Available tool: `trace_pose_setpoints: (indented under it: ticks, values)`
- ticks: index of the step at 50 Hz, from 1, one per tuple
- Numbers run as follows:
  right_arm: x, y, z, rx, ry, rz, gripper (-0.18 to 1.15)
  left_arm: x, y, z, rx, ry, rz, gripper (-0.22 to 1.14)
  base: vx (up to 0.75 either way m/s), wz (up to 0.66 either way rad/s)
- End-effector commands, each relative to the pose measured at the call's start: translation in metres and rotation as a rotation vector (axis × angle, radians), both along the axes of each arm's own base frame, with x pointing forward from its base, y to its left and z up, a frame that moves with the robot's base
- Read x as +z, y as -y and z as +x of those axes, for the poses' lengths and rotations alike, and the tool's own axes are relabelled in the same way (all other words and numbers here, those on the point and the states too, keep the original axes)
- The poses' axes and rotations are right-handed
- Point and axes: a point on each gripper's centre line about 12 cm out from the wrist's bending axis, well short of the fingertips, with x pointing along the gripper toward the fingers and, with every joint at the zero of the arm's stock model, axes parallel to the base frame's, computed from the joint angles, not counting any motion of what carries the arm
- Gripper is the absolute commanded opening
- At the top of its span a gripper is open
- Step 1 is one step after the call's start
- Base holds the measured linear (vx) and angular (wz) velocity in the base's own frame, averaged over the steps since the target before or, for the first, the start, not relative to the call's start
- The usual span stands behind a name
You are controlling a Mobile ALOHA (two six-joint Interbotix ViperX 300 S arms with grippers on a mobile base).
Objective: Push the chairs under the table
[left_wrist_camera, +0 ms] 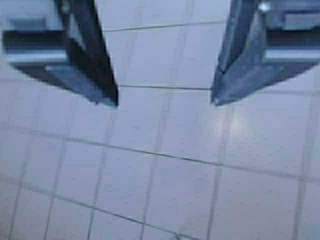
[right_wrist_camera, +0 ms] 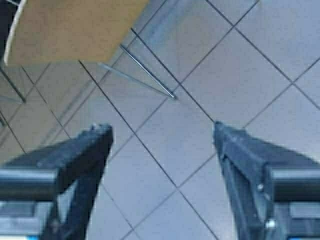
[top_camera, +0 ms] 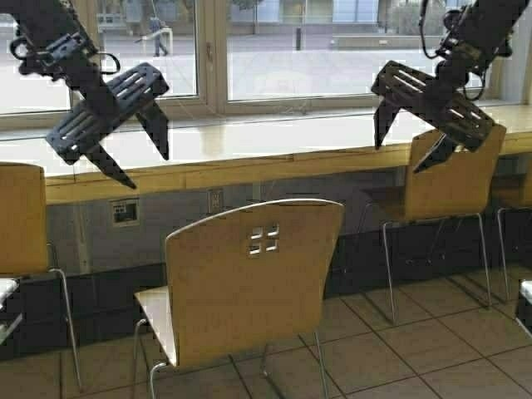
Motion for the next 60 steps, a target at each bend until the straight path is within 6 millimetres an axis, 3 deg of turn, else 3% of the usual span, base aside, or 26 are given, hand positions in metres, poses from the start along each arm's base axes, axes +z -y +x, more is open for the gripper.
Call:
trace_pose_setpoints:
  ticks: [1,19,33,41,60]
  values:
    - [0.01,-0.005,0.013,-0.037,0.029,0.044,0.94,-0.01,0.022,0.013,0.102,-0.056,-0.098,0.91,0.23,0.0]
    - [0.0,-0.026,0.036,-0.118,-0.052,0.186,0.94,-0.05,0.063,0.043,0.368,-0.147,-0.226,0.91,0.22,0.04]
    - [-0.009,-0.035,0.055,-0.195,-0.084,0.272,0.94,-0.081,0.065,0.046,0.548,-0.24,-0.285,0.91,0.21,0.01]
    - [-0.027,-0.041,0.065,-0.223,-0.139,0.311,0.94,-0.095,0.063,0.043,0.63,-0.282,-0.302,0.91,0.19,-0.02]
    - [-0.075,-0.051,0.071,-0.29,-0.27,0.374,0.94,-0.103,0.07,0.054,0.657,-0.272,-0.309,0.91,0.15,-0.04]
